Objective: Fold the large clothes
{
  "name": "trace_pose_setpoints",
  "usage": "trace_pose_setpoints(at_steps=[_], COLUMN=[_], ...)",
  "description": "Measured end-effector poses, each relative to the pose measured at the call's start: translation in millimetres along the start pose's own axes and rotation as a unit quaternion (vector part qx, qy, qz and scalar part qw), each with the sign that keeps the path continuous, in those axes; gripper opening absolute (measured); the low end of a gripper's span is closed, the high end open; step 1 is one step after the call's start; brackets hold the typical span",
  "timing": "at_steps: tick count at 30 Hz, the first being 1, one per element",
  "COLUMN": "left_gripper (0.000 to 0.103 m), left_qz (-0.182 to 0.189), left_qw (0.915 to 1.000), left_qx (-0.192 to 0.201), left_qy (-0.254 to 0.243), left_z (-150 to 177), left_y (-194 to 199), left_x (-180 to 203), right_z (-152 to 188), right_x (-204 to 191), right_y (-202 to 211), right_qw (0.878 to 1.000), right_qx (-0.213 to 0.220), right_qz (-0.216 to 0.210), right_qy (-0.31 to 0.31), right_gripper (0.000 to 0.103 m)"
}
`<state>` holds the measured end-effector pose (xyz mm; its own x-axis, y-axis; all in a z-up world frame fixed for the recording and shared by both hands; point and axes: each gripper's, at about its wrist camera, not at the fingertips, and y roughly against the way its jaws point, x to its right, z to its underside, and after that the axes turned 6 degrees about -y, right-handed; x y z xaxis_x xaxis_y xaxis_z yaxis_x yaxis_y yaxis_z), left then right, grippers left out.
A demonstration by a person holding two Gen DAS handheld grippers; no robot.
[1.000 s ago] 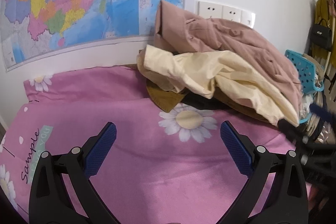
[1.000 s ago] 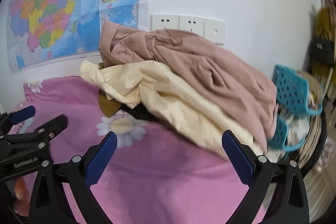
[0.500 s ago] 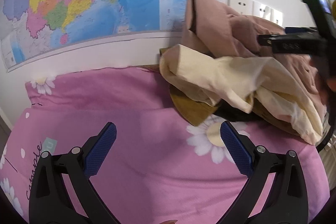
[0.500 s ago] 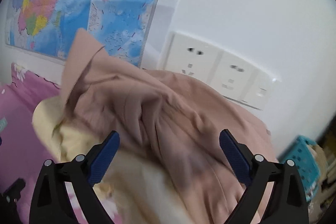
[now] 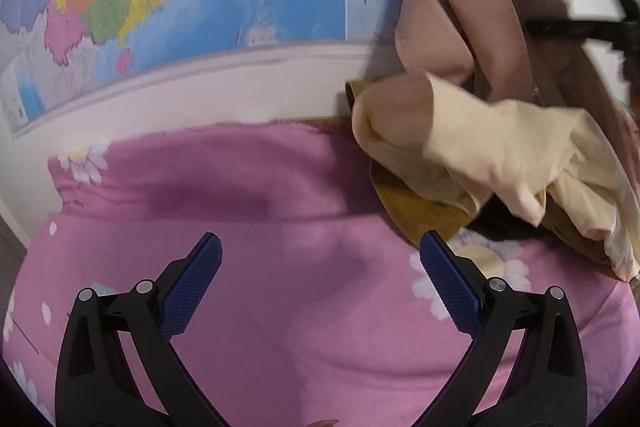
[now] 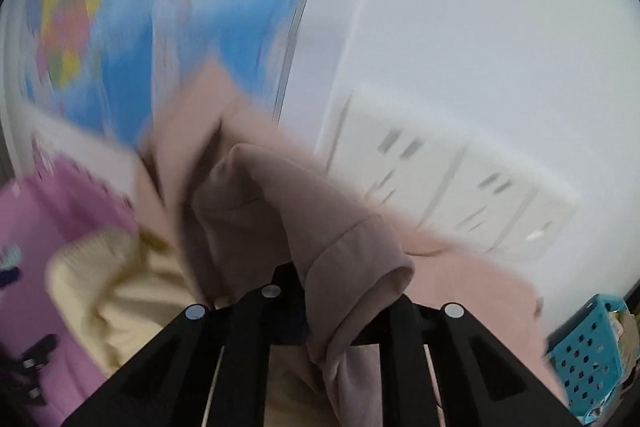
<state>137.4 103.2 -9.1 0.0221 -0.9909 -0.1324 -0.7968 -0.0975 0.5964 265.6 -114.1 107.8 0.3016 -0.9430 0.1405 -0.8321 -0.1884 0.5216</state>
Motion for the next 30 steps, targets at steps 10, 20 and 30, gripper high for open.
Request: trace_pose_setpoints(at_steps=[10,20,30], left_gripper=[0.098,0.098,0.028], left_qz=[0.14,0.339,0.248], left_qw=[0.9807,0.9042,0.9272], left_qx=[0.128,0.215,0.198], left_qy=[-0.049,-0.146,-0.199], left_z=[-70.8,-72.8,-108.8], left_y=[22.5,52.7,21.8], left_x=[22.6,125.6,190.6], right_z=[-74.6,-84.1,-58.5], right_x=[79.5,111.0,124.3], right_y=[192.1,276.7,298.0], right_qw=[0.981,0.966,0.968], right_qx=[0.18,0.234,0.222], right_qz=[0.002,0.0,-0.018], right_qy=[-0.075,-0.105,-0.116], right_gripper=[0.009,0.009,0.009])
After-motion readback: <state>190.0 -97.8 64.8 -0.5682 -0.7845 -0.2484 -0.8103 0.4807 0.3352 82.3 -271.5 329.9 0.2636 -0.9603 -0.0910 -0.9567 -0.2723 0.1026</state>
